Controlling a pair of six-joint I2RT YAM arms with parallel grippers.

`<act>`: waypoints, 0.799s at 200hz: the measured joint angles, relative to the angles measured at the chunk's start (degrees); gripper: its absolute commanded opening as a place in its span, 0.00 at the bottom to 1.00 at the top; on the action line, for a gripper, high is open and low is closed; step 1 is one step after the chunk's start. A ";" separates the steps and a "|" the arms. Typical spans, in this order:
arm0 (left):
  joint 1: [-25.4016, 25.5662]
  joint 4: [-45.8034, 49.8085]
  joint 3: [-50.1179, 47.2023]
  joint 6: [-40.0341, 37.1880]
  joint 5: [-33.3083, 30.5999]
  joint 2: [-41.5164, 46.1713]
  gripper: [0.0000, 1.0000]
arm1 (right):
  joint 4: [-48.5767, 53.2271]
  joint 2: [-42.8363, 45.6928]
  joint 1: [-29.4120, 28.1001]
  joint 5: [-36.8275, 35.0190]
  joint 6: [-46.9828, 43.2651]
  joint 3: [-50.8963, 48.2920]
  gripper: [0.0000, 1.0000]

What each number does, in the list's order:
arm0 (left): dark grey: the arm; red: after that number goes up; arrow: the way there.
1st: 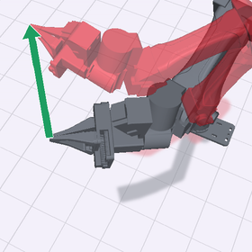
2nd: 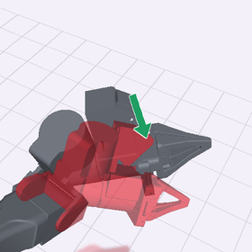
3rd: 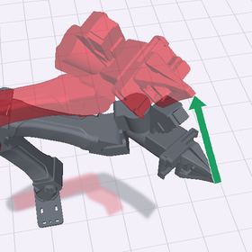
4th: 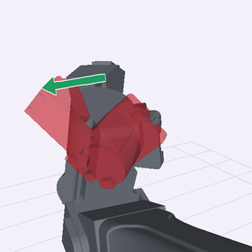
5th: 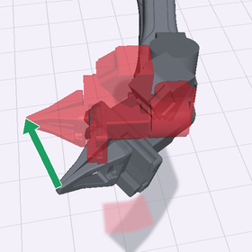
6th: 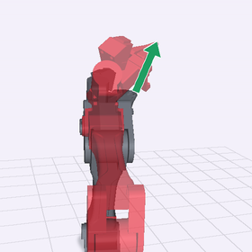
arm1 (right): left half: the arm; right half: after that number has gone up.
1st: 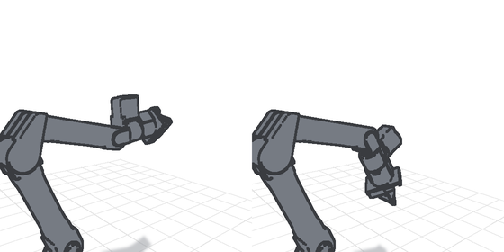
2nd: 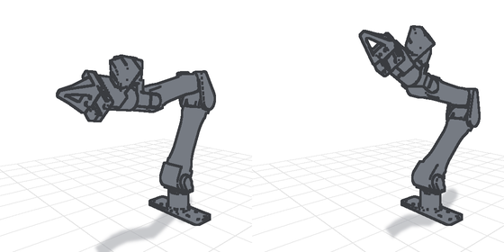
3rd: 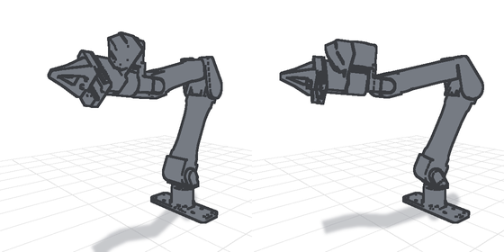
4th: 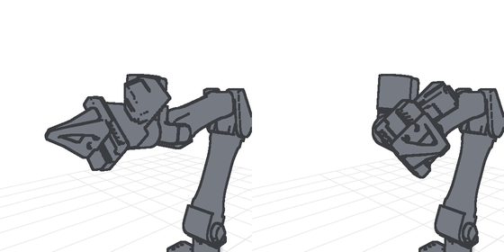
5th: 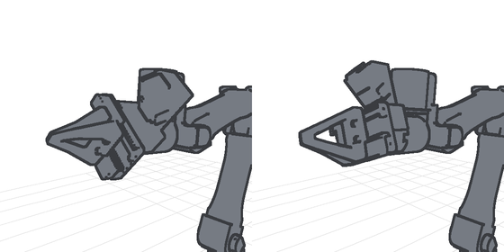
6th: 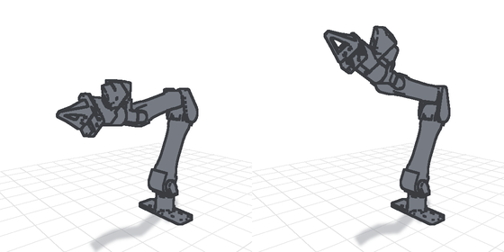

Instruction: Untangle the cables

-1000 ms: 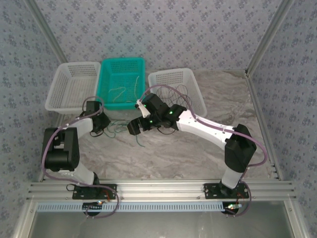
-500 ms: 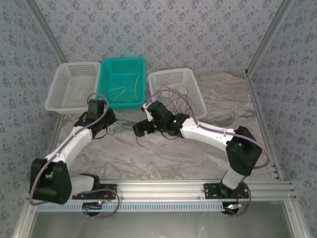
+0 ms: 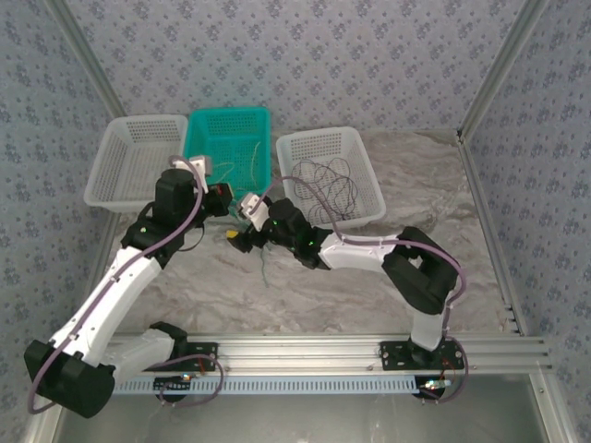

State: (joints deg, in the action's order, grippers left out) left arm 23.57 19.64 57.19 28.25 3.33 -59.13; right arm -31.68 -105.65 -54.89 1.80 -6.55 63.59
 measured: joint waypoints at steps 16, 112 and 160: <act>0.52 0.76 0.59 -0.55 0.09 0.02 0.00 | -3.21 -1.36 0.15 -0.76 -1.53 0.57 0.86; 1.31 0.07 1.29 -0.70 -0.20 3.10 0.00 | -10.80 -7.06 -0.83 -2.67 2.56 5.40 0.60; 1.31 0.39 5.05 -1.70 -3.02 5.86 0.00 | -13.84 -12.57 -4.66 -12.90 5.09 3.34 0.30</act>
State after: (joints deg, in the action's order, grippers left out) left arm 24.88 20.03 62.24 26.55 0.32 -53.28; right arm -45.52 -118.21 -59.55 -11.09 -1.45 66.94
